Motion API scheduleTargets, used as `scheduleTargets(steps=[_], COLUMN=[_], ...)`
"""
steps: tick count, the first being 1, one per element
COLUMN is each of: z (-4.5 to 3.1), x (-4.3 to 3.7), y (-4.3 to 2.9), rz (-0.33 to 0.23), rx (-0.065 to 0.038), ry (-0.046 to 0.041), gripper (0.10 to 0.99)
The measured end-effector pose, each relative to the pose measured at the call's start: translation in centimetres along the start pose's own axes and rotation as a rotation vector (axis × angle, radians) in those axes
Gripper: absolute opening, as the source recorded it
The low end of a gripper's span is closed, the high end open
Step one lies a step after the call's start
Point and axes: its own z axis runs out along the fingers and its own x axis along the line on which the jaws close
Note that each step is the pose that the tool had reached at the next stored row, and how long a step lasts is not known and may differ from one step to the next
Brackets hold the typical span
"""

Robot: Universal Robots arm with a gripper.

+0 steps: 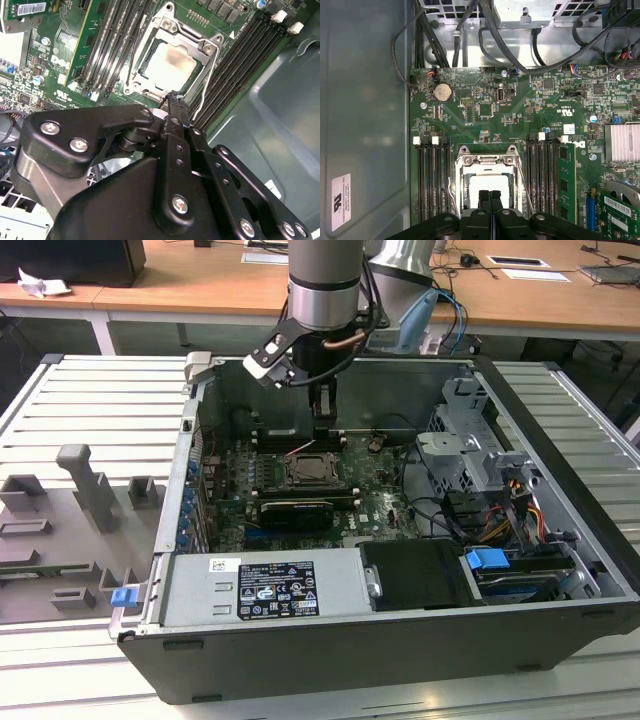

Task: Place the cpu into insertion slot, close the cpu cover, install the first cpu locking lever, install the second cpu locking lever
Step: 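Install the first cpu locking lever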

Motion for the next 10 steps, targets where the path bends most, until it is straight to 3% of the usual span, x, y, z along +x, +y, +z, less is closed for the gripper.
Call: scheduleTargets(steps=[1, 10], z=[0.00, 0.08], x=[0.01, 0.00], y=[0.00, -0.01], rz=[-0.007, -0.245], rx=[0.000, 0.006], ry=[0.0011, 0.0098], gripper=[0.106, 0.106])
